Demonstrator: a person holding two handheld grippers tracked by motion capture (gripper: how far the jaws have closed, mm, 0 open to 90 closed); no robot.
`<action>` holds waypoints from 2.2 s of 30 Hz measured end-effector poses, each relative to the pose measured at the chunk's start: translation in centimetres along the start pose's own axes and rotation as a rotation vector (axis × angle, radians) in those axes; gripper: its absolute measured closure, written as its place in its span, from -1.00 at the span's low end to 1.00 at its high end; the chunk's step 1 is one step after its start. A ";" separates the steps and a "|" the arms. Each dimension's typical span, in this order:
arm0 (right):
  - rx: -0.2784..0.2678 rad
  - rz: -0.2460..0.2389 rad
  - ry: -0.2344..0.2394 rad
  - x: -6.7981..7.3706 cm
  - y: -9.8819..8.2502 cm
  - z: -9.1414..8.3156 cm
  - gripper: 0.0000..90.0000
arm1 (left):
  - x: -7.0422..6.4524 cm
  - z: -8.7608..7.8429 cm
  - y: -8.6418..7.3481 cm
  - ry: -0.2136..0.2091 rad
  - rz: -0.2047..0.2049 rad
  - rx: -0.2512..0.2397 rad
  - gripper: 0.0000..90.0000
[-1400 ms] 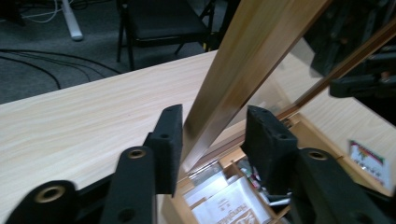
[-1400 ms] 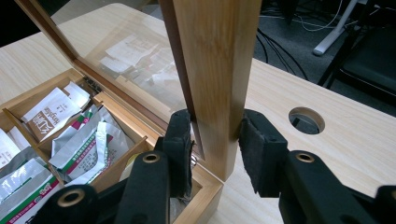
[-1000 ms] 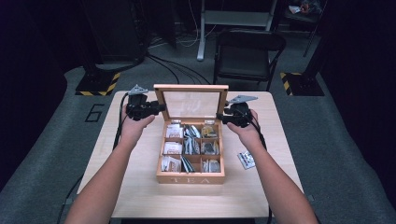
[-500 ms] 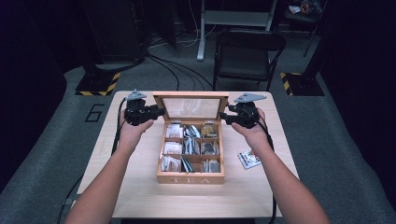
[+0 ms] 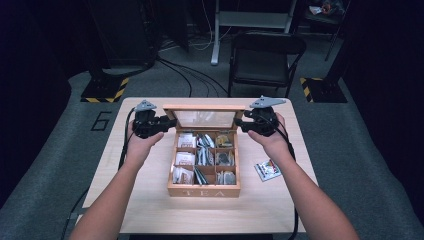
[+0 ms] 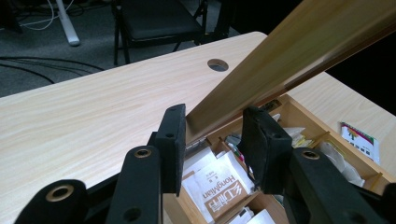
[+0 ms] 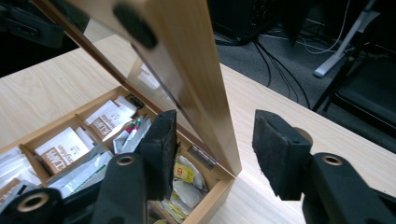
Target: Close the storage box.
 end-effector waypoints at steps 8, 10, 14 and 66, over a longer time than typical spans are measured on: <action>-0.018 -0.029 0.019 1.1 0.1 -0.9 0.27 | -0.4 -0.3 -0.5 -0.001 0.007 -0.001 0.35; -0.009 -0.042 0.018 1.4 0.0 -1.0 0.31 | -0.5 -0.3 -0.6 -0.005 0.007 -0.001 0.34; -0.001 -0.066 0.010 1.7 -0.3 -1.2 0.32 | -0.8 -0.5 -0.7 -0.009 0.020 0.020 0.34; 0.001 -0.141 0.015 3.9 -3.7 -3.2 0.14 | -5.4 -6.0 -0.9 -0.012 0.112 0.010 0.26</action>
Point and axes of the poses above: each handheld gripper's, and its own axes: z roughly forward along the jaws, y roughly out of its top, x roughly to its left, the point moved 7 cm from there along z, roughly forward along the jaws, and after that the axes turned 13 degrees about z, right-handed, at the moved point
